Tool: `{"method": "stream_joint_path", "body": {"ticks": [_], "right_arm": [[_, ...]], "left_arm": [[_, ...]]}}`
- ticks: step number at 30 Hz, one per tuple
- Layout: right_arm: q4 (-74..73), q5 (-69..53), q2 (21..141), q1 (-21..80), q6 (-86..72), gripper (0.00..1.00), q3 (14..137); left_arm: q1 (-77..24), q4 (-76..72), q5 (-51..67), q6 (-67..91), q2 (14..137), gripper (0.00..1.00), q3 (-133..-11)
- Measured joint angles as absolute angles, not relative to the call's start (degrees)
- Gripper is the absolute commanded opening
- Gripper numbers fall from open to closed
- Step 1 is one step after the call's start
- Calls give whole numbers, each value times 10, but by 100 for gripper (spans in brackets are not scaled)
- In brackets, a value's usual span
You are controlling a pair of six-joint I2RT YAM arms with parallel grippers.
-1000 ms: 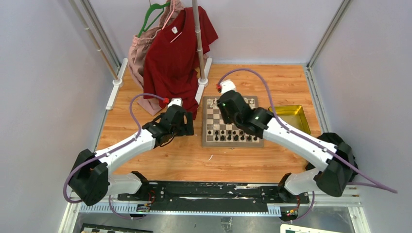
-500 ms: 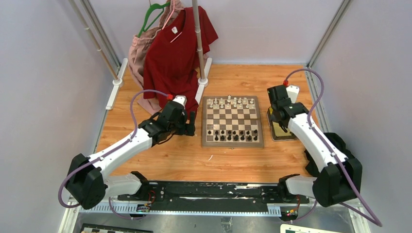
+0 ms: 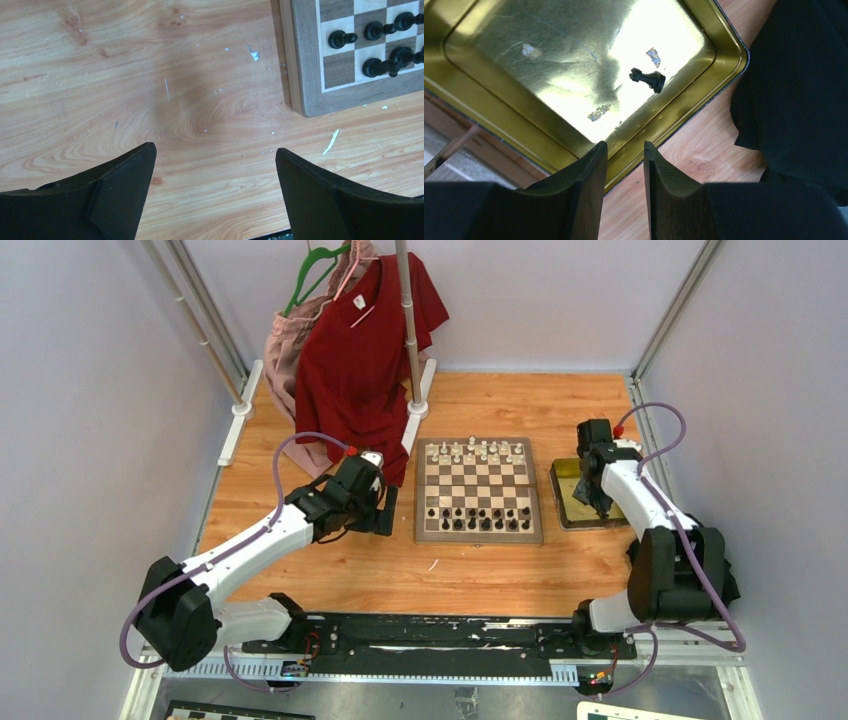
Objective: Set up the chess pieces on the board
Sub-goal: Adjust the chessboard at the center of the board.
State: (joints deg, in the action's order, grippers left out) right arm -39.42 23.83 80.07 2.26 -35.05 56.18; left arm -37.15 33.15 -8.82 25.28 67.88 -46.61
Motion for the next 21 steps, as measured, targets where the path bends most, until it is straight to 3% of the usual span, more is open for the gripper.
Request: {"method": "stream_joint_path", "body": {"ticks": [17,21], "right_arm": [[-347,189,924,-25,-354,37,554],[-340,180,938,-27,-354,20,561]], "left_arm": [[-371,364,-66,227,723,95,-470],[-371,367,-66,225,731,95,-480]]}}
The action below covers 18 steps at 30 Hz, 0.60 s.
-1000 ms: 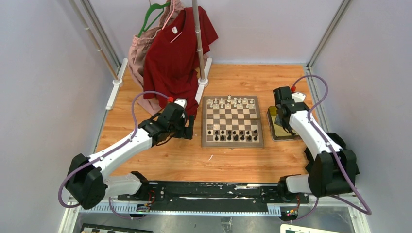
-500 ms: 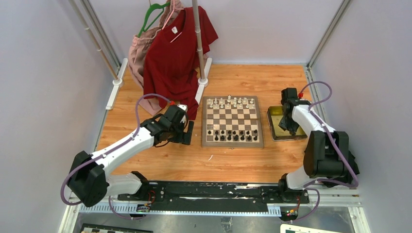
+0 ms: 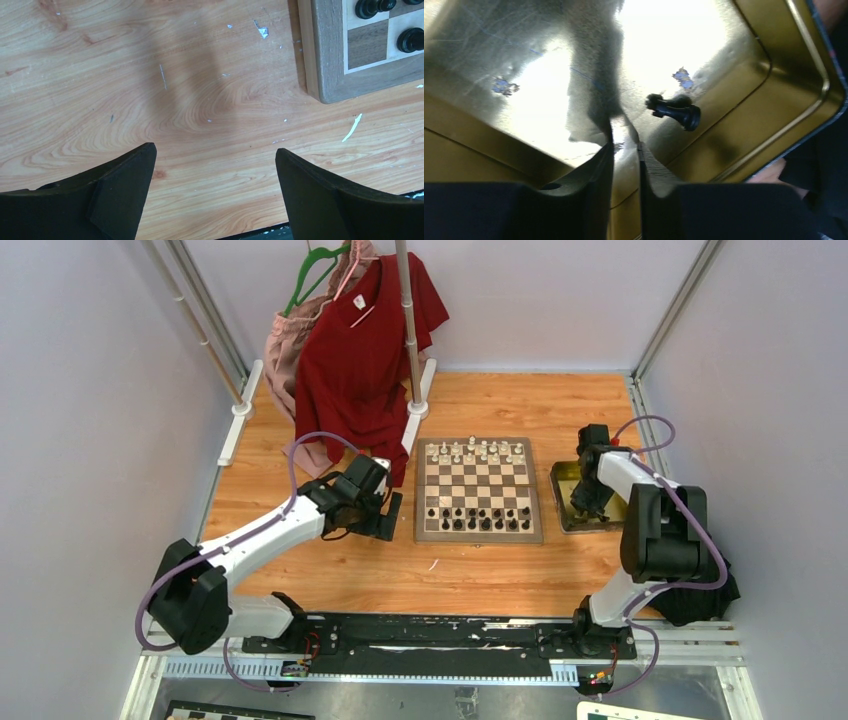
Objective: Set up the chess pieces on the board
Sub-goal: Adjust the chessboard at the center of the board.
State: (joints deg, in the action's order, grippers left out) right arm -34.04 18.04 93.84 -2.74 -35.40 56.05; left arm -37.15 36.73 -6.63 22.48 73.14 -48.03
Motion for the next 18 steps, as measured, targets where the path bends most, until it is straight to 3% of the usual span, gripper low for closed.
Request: {"method": "stream_joint_path", "body": {"ticks": [3,4,13,15,18], "right_arm": [[-336,171,946,-28,-352,1,568],[-333,168,950,-29,-353,0,571],[-296,163,1013,-35,-347,0,649],[-290,161,1027,-35,-345,5,668],[-286,160,1033,-35,-335,2,688]], "left_arm": [[-371,369,-67,224,736,95,-485],[-371,370,-68,223,736,95,-486],[-371,377,-72,214,756,95,-493],[-371,378,-73,212,759,95,-495],[-371,379,-76,211,760,95,-496]]}}
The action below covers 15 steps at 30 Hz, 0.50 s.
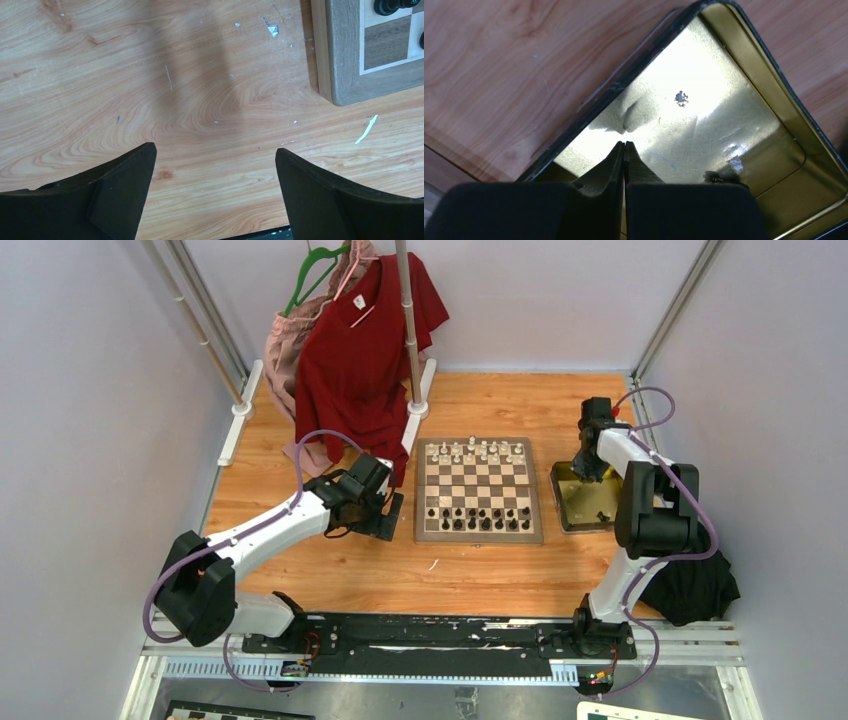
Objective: Set up the chess pieces on the board
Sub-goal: Adjust the chessboard at the center of the board.
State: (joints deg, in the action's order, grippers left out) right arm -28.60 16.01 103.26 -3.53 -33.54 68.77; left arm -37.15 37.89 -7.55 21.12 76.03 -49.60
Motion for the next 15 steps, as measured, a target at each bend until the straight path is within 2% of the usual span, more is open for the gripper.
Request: {"method": "stream_joint_path", "body": {"ticks": [3,8,11,15], "right_arm": [[-281,160,1033,-35,-330,5,702],[-281,161,1031,-35,-321,30,705],[-283,177,1015,-35,-310,36,705],[-283,221,971,-36,-290,38,705]], "left_arm": [[-371,379,-78,209,761,95,-496],[-371,380,-78,201,771,95,-505],[-371,379,-78,199,774,95,-507],[-371,379,-77,197,774,95,-507]]}}
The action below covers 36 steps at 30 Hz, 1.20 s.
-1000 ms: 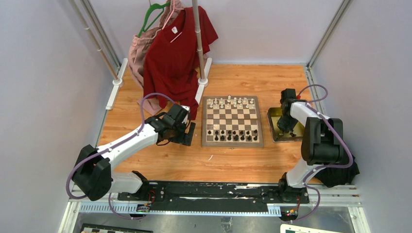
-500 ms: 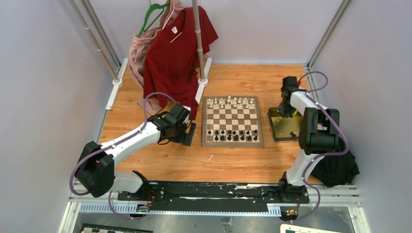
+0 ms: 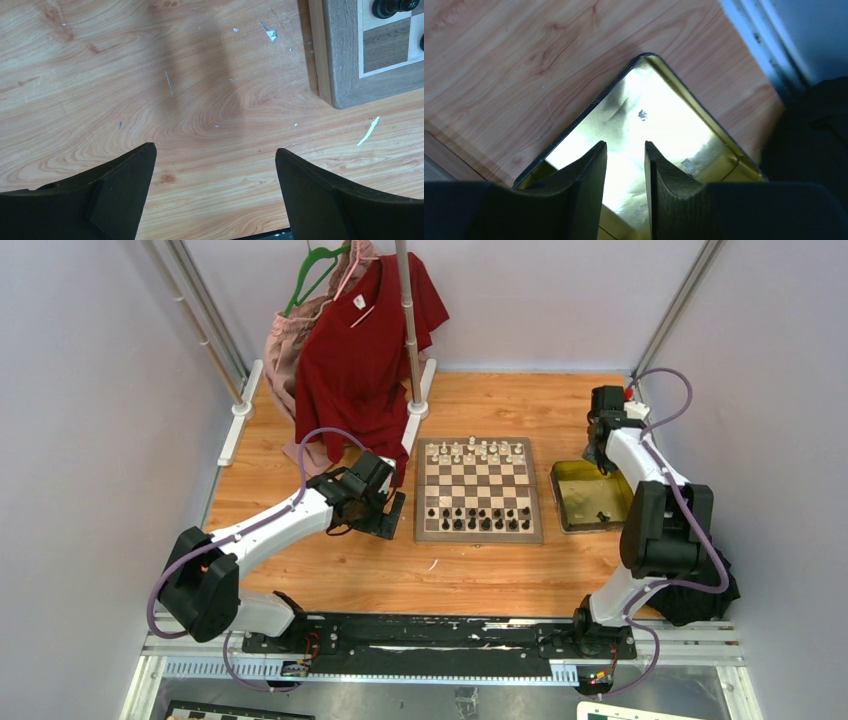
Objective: Set up the chess pieces on the board
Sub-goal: Adjust the chessboard at the center of the board.
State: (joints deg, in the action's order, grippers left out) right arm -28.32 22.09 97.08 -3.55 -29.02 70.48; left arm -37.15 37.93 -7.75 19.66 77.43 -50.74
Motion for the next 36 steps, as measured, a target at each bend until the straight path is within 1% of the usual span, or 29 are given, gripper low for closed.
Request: {"method": "stream_joint_path", "body": {"ticks": [5,10,16,23,27,30,31,33,34,36], "right_arm": [[-282,271,939,-54,-263,39,707],[-270,275,938,-107,-240,42,701],[-240,236,955,-151,-193,45,696],[-224,151,1022,-154,-139,45,719],[-223,130,1047,-154,-122,45,731],[-223,124,1063,-156,-114,41,744],[-222,120,1068,-157,-111,38,747],[-223,116,1076,-160,-107,27,749],[-223,113,1080,-162,-105,23,752],[-227,108,1085,-164,-103,21,760]], "left_arm": [[-371,379,-76,194,774,95,-507],[-371,377,-70,191,774,95,-507],[-371,371,-66,190,773,95,-507],[-371,365,-64,189,773,95,-507],[-371,365,-64,187,773,95,-507],[-371,365,-64,184,774,95,-507],[-371,365,-65,183,776,95,-507],[-371,366,-65,180,780,95,-508],[-371,366,-66,179,783,95,-508],[-371,366,-66,175,791,95,-512]]}}
